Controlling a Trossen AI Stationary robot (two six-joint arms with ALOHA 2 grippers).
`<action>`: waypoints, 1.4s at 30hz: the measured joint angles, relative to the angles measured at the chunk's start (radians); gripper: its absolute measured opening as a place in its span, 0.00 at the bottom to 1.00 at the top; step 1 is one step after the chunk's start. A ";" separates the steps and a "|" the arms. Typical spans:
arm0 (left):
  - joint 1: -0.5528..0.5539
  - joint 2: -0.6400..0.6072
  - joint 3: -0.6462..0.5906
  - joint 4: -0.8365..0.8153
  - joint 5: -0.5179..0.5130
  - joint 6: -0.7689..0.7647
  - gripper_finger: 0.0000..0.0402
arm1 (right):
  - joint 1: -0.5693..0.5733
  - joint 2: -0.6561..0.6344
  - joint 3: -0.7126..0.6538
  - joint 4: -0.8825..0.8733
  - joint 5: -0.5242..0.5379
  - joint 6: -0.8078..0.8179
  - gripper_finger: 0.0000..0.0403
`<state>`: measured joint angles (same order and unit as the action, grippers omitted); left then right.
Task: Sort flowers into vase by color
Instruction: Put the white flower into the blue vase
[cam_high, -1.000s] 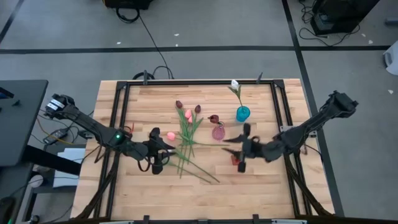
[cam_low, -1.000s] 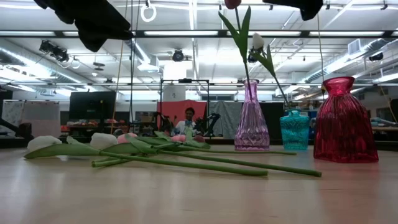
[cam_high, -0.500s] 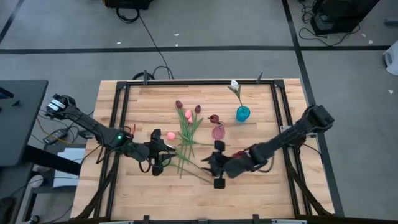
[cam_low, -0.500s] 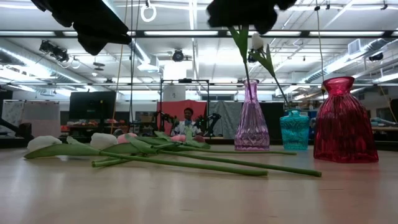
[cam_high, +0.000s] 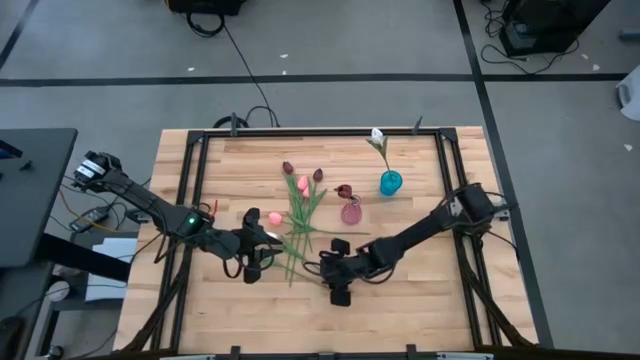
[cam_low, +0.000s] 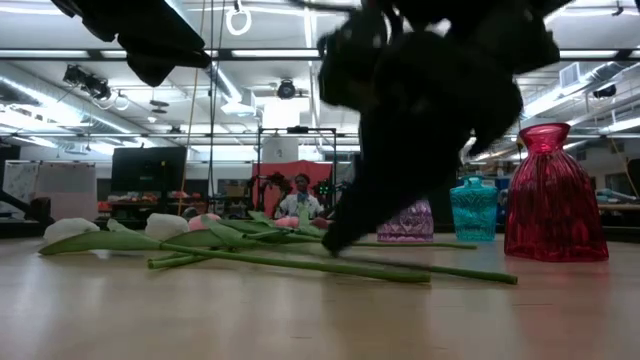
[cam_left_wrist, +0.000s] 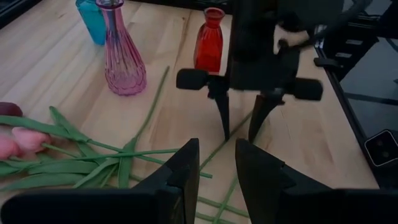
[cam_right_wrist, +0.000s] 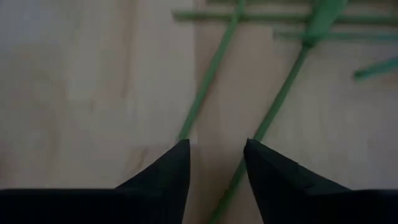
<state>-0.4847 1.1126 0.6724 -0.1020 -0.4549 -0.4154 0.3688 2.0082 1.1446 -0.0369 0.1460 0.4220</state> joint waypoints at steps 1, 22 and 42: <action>0.000 0.000 0.000 0.000 -0.001 0.001 0.27 | 0.001 0.010 0.000 0.007 0.011 0.002 0.42; 0.000 -0.001 0.001 -0.005 0.022 -0.008 0.27 | 0.035 -0.011 -0.002 -0.031 0.166 0.053 0.37; -0.025 -0.008 0.001 0.074 0.020 0.052 0.27 | 0.046 -0.095 -0.009 -0.104 0.189 0.058 0.02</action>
<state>-0.5095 1.1043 0.6738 -0.0278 -0.4346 -0.3631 0.4147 1.9135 1.1353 -0.1408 0.3346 0.4798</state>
